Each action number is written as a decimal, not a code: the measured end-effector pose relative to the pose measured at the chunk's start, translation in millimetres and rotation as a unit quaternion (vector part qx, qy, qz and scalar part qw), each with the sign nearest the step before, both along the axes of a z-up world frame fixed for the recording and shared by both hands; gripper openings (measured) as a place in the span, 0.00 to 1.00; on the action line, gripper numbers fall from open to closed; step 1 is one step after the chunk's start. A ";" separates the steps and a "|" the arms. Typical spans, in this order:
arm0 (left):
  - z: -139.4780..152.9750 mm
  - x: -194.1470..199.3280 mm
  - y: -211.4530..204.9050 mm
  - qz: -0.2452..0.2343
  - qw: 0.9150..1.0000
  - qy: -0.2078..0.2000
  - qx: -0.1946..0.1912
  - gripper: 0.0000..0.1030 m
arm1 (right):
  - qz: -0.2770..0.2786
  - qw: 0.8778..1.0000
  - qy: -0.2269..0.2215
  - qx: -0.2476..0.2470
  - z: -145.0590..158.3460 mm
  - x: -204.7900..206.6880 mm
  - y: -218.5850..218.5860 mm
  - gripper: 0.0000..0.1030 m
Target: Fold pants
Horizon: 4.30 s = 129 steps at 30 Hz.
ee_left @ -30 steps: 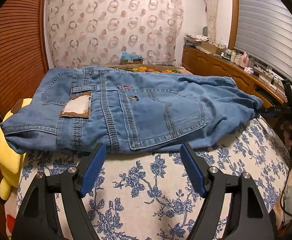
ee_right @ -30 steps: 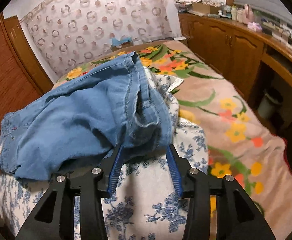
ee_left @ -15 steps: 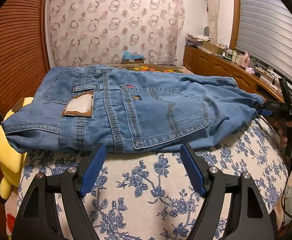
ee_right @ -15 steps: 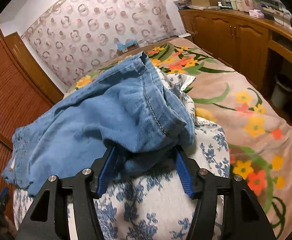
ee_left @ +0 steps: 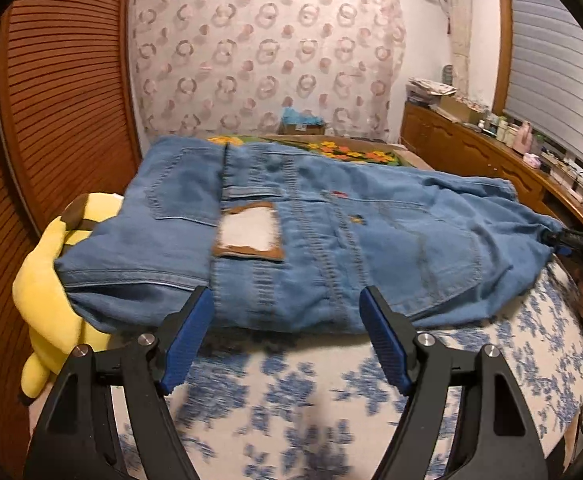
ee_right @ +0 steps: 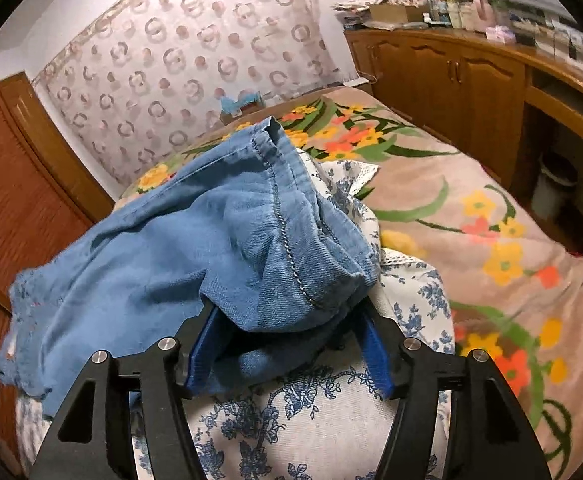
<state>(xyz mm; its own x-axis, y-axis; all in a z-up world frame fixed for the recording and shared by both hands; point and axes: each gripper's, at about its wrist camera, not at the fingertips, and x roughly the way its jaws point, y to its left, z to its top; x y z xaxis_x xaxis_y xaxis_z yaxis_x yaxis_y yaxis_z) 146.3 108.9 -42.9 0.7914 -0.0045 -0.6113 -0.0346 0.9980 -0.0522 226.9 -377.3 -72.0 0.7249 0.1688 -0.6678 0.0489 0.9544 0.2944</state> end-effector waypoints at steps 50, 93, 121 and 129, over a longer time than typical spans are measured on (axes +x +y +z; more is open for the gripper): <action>8.7 18.9 8.3 -0.007 0.999 -0.012 0.036 0.08 | 0.011 1.000 0.011 0.023 14.2 27.1 -18.8 0.10; 6.3 -127.8 37.5 -0.009 1.000 -0.007 0.009 0.02 | 0.081 0.996 0.005 -0.048 -3.0 -123.5 -42.2 0.08; 2.7 -105.8 -64.9 -0.117 0.993 -0.004 -0.016 0.76 | 0.081 0.991 -0.009 -0.102 -6.6 -145.7 -49.0 0.29; -3.7 -104.7 -88.4 -0.137 0.991 0.004 -0.011 0.76 | 0.121 0.987 -0.033 -0.103 13.8 -150.0 -33.1 0.05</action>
<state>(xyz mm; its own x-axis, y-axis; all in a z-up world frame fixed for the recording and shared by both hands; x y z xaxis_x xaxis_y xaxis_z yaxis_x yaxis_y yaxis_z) 41.7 20.6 -46.5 0.7544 -0.2311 -0.6144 0.2361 0.9689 -0.0745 76.9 -410.4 -58.2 0.7229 0.2079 -0.6589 -0.2011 0.9757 0.0872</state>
